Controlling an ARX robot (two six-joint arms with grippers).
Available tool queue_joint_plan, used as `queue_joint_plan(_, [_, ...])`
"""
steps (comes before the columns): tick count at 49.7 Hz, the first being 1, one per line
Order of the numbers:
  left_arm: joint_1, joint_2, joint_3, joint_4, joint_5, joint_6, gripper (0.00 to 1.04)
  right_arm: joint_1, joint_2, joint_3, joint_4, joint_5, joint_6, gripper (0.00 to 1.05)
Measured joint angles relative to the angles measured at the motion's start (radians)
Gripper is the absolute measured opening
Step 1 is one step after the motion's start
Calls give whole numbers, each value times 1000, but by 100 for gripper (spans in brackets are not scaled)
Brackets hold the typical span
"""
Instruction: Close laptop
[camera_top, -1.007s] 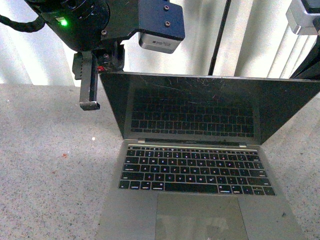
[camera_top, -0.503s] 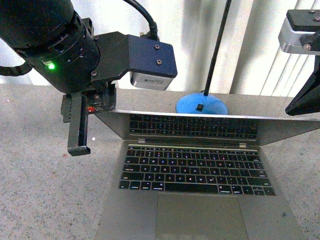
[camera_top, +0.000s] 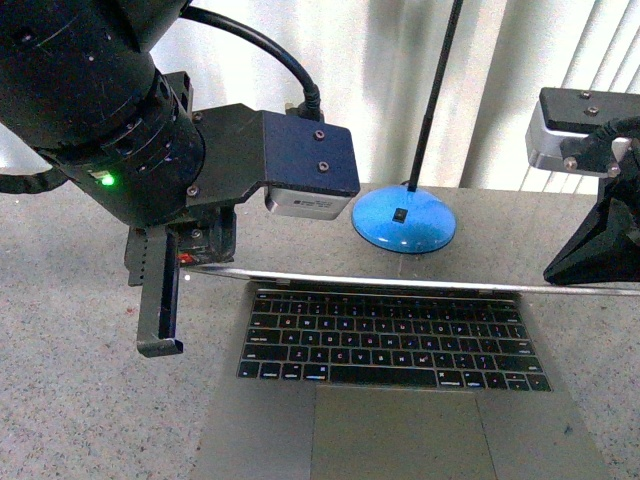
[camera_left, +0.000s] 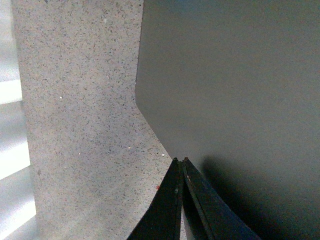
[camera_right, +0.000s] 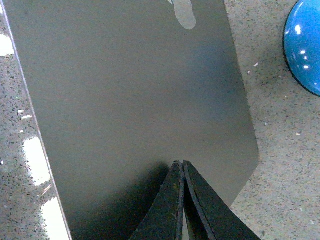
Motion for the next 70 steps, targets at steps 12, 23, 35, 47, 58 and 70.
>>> queue_joint_plan(12, [-10, -1, -24, 14, 3, -12, 4, 2, 0, -42, 30, 0, 9, 3])
queue_joint_plan(23, [-34, -1, -69, 47, 6, -27, 4, 7, 2, -106, 77, 0, 17, 3])
queue_joint_plan(35, [-57, 6, -115, 86, 18, -50, 4, 8, 15, -149, 122, -7, 24, 3])
queue_joint_plan(47, [-83, 37, -180, 145, 30, -81, 4, 8, 42, -208, 187, -11, 34, 3])
queue_joint_plan(58, [-109, 69, -226, 193, 42, -109, 4, 14, 83, -273, 259, -15, 49, 3])
queue_joint_plan(70, [-134, 100, -273, 242, 56, -136, 4, 23, 123, -335, 333, -19, 62, 3])
